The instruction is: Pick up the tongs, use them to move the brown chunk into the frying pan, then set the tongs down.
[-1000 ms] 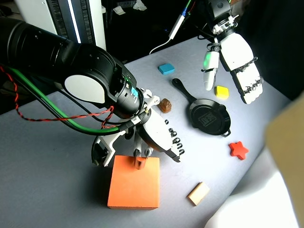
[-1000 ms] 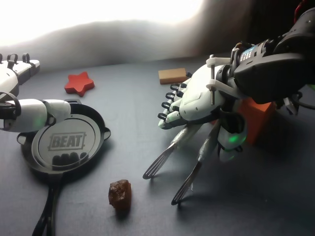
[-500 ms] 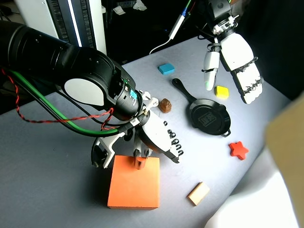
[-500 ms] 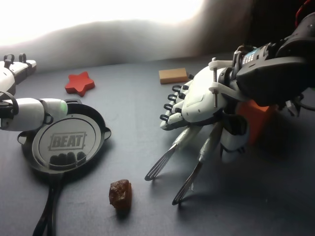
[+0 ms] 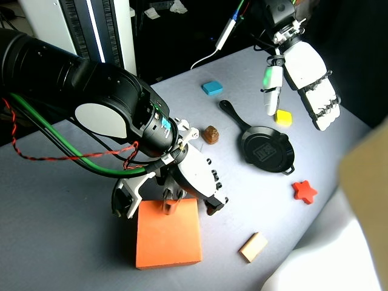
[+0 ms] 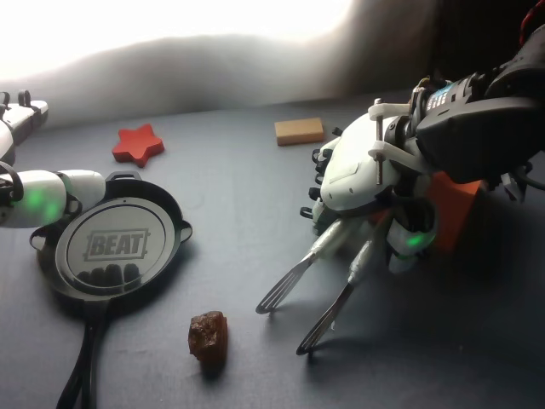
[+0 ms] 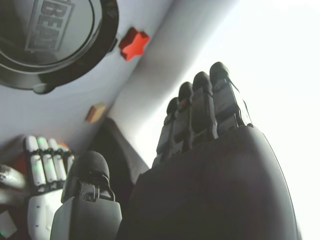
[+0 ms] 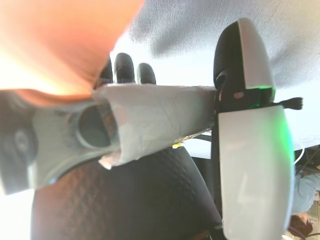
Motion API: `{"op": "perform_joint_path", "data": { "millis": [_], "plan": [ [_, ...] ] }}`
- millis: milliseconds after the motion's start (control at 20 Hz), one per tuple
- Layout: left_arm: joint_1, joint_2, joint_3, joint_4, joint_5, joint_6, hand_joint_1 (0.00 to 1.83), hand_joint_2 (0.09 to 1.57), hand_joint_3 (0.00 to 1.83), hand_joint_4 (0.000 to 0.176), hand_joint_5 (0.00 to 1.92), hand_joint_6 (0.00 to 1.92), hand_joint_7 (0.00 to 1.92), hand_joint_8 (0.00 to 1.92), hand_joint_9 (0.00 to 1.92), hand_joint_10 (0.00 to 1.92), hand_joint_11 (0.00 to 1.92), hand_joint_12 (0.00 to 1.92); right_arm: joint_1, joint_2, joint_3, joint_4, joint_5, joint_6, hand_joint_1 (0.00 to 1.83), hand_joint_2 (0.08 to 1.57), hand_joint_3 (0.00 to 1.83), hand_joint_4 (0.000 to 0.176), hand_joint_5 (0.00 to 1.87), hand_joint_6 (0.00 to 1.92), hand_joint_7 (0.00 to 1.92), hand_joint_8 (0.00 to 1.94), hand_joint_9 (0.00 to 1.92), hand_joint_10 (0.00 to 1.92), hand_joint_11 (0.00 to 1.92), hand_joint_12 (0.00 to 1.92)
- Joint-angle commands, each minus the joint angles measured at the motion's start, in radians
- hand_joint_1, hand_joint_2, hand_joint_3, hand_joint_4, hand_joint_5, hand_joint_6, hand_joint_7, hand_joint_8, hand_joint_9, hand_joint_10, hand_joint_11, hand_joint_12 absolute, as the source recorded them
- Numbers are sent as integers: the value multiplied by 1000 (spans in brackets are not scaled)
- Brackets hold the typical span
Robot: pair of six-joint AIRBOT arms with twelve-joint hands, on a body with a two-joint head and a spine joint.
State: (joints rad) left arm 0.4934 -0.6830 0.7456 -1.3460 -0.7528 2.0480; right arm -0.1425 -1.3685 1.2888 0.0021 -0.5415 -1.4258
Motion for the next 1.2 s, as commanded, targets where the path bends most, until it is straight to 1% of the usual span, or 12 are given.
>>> {"op": "perform_joint_path", "data": {
  "millis": [0, 50, 100, 150, 250, 350, 550, 750, 800, 900, 1000, 1150],
  "plan": [
    [-2, 10, -2, 59, -72, 1, 0, 1207, 3, 0, 8, 0, 61, 0, 46, 0, 0, 96, 4, 10, 2, -6, 57, -6, 1014, 1034, 17, 0, 601, 89, 659, 37, 591, 103, 9, 1397],
    [-1, 10, -2, 59, -72, 1, 0, 1207, 3, 0, 8, 0, 61, 0, 46, 0, 0, 96, 7, 10, 2, -6, 57, -6, 1014, 1034, 17, 0, 601, 89, 659, 37, 591, 103, 9, 1397],
    [-1, 10, -2, 59, -72, 1, 0, 1210, 2, 0, 9, 0, 57, 1, 34, 0, 0, 89, 12, 11, 2, -6, 57, -5, 1006, 1081, 31, 0, 661, 90, 719, 36, 666, 121, 91, 1419],
    [0, 10, -2, 59, -72, 1, 0, 1210, 2, 0, 9, 0, 57, 1, 34, 0, 0, 89, 16, 12, 2, -6, 57, -5, 1006, 1081, 31, 0, 661, 90, 719, 36, 666, 121, 91, 1419],
    [2, 10, -3, 59, -73, 1, 0, 1210, 1, 0, 23, 4, 67, 3, 47, 4, 0, 105, 25, 14, 2, -6, 56, -1, 976, 1114, 35, 0, 767, 101, 832, 46, 767, 145, 239, 1376],
    [3, 10, -3, 59, -75, 1, 0, 1215, 0, 0, 33, 6, 59, 3, 43, 5, 0, 91, 32, 15, 2, -6, 54, 0, 985, 1140, 24, 0, 858, 78, 912, 29, 838, 137, 328, 1348],
    [3, 10, -4, 59, -75, 1, 0, 1217, 0, 0, 27, 3, 63, 2, 45, 3, 0, 128, 52, 16, 2, -5, 54, 12, 995, 1156, 19, 0, 920, 77, 978, 34, 904, 152, 387, 1341],
    [9, 10, -5, 59, -75, 1, 0, 1217, 0, 0, 40, 4, 56, 0, 40, 0, 0, 77, 88, 31, -9, -4, 46, 70, 1018, 1160, 13, 0, 939, 66, 988, 22, 909, 152, 393, 1364],
    [9, 10, -5, 59, -75, 0, 0, 1219, 0, 0, 35, 1, 65, 1, 48, 2, 0, 114, 96, 41, -20, -4, 46, 90, 1009, 1165, 15, 0, 937, 63, 984, 19, 906, 151, 386, 1363],
    [9, 10, -5, 59, -75, 0, 0, 1217, 0, 0, 25, 0, 65, 1, 47, 1, 0, 124, 107, 61, -46, -3, 46, 118, 1002, 1164, 13, 0, 936, 61, 987, 19, 911, 153, 395, 1365],
    [9, 10, -5, 59, -75, -2, 0, 1215, 0, 0, 12, 0, 42, 1, 29, 0, 0, 46, 120, 93, -91, -4, 42, 154, 1007, 1160, 9, 0, 924, 52, 975, 12, 903, 150, 379, 1369],
    [9, 10, -7, 59, -75, -3, 0, 1211, 0, 0, 24, 2, 56, 4, 35, 2, 5, 22, 135, 126, -154, -200, 12, 369, 992, 1155, 4, 0, 908, 36, 960, 3, 877, 130, 361, 1340]
  ]
}}
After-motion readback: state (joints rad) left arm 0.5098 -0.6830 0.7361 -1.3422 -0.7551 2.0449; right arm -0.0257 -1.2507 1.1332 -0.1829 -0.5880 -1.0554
